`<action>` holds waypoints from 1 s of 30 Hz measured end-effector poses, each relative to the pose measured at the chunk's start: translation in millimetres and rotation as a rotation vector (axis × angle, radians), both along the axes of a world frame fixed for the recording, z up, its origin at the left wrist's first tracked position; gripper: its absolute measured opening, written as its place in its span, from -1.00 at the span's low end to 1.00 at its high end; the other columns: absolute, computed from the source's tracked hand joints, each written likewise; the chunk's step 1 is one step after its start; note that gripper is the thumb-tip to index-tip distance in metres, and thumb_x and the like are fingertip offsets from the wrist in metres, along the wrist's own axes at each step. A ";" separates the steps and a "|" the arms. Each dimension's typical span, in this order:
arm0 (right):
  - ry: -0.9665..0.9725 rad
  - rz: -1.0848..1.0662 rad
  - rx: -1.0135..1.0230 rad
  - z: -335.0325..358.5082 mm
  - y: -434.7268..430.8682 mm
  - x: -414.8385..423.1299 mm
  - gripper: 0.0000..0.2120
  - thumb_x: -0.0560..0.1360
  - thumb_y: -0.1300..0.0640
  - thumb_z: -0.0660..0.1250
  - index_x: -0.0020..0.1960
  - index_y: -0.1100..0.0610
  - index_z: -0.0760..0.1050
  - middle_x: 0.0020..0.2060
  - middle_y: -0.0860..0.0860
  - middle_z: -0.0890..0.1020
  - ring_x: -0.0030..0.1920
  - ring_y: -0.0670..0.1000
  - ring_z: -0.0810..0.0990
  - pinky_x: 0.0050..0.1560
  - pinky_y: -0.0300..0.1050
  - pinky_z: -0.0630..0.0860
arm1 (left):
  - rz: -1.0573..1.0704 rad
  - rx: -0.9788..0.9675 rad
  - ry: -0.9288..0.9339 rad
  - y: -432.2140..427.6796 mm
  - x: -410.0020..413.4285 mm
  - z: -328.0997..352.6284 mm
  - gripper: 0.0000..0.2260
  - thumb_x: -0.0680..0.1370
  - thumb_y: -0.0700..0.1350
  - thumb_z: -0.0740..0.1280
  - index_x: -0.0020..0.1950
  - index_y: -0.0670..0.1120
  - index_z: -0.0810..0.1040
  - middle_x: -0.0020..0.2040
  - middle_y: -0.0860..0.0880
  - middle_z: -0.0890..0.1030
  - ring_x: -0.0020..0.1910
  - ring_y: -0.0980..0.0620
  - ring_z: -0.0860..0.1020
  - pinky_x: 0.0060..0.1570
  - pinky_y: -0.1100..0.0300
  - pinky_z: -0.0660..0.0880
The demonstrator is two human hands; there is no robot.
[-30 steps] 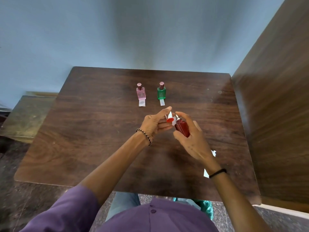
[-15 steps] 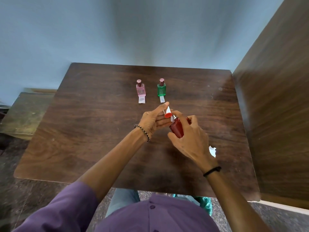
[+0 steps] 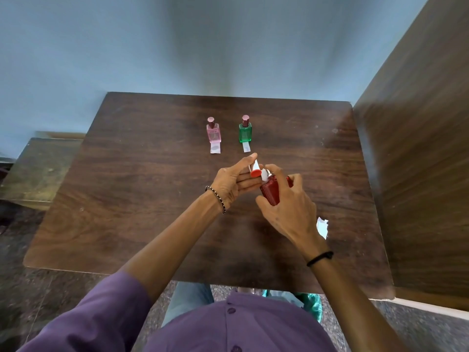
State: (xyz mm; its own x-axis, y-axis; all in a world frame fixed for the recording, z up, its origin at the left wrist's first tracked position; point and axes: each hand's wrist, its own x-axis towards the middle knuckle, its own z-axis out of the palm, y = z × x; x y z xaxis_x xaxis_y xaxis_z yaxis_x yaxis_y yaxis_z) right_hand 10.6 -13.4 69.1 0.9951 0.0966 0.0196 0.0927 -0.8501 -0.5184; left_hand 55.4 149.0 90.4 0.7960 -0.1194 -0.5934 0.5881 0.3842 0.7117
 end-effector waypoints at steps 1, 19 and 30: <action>-0.012 -0.004 0.004 0.9 -0.8 -0.8 -0.29 0.46 -0.22 0.41 0.52 -0.23 0.17 0.15 0.07 0.41 -0.09 0.00 0.47 -0.20 -0.16 0.45 | -0.003 -0.003 -0.001 0.4 -0.3 0.1 -0.68 0.47 0.04 0.50 0.03 -0.19 0.68 0.03 -0.18 0.73 0.00 -0.11 0.72 -0.12 0.10 0.66; -0.068 -0.057 -0.073 2.3 -1.8 2.6 -0.27 0.37 -0.27 0.49 0.45 -0.16 0.30 0.05 0.09 0.50 -0.17 0.02 0.44 -0.15 -0.02 0.52 | -0.008 -0.031 0.002 -6.4 2.6 -1.6 -0.79 0.46 0.04 0.51 -0.20 -0.09 0.78 -0.02 -0.18 0.74 -0.05 -0.10 0.73 -0.16 0.11 0.66; -0.111 -0.057 -0.054 6.8 -8.6 -1.7 -0.23 0.34 -0.24 0.52 0.45 -0.22 0.25 0.07 0.09 0.52 -0.20 -0.01 0.42 -0.20 -0.13 0.41 | -0.054 0.002 -0.028 -10.1 4.6 1.4 -0.72 0.45 0.06 0.52 -0.08 -0.16 0.75 0.02 -0.18 0.73 0.00 -0.11 0.72 -0.09 0.09 0.66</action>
